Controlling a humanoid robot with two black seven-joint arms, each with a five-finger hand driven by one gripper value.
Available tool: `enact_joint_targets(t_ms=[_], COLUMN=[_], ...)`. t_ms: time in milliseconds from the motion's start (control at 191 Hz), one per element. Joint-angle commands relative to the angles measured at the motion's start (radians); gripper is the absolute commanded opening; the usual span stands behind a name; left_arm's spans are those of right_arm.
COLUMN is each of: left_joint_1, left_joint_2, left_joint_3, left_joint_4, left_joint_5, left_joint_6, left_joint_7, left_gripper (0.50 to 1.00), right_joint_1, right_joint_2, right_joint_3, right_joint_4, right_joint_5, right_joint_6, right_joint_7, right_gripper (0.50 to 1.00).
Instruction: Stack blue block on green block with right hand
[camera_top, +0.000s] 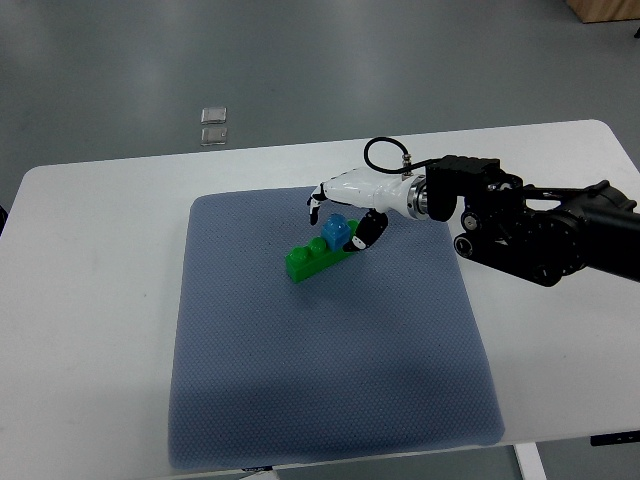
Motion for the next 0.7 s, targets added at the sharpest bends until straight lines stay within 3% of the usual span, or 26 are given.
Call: enact_joint_targets(t_ms=[0, 467, 692], left_joint_1=[-0.001, -0.001, -0.001], left_joint_2=[0.0, 0.0, 0.0], left_joint_3=[0.0, 0.0, 0.0], left_joint_4=[0.0, 0.0, 0.0], left_joint_5=[0.0, 0.0, 0.0], left_joint_6=[0.0, 0.0, 0.0], left_joint_7=[0.0, 0.0, 0.0], left_gripper=[1.0, 1.0, 1.0], right_joint_1=[0.001, 0.021, 0.027], right_joint_2=[-0.002, -0.022, -0.085], right_joint_3=[0.001, 0.017, 0.112], right_joint_4=[0.004, 0.01, 0.008], right_joint_5=[0.0, 0.019, 0.273], right_joint_6=[-0.002, 0.0, 0.084], right_joint_7=[0.001, 0.001, 0.001], right_gripper=[0.86, 0.86, 0.891])
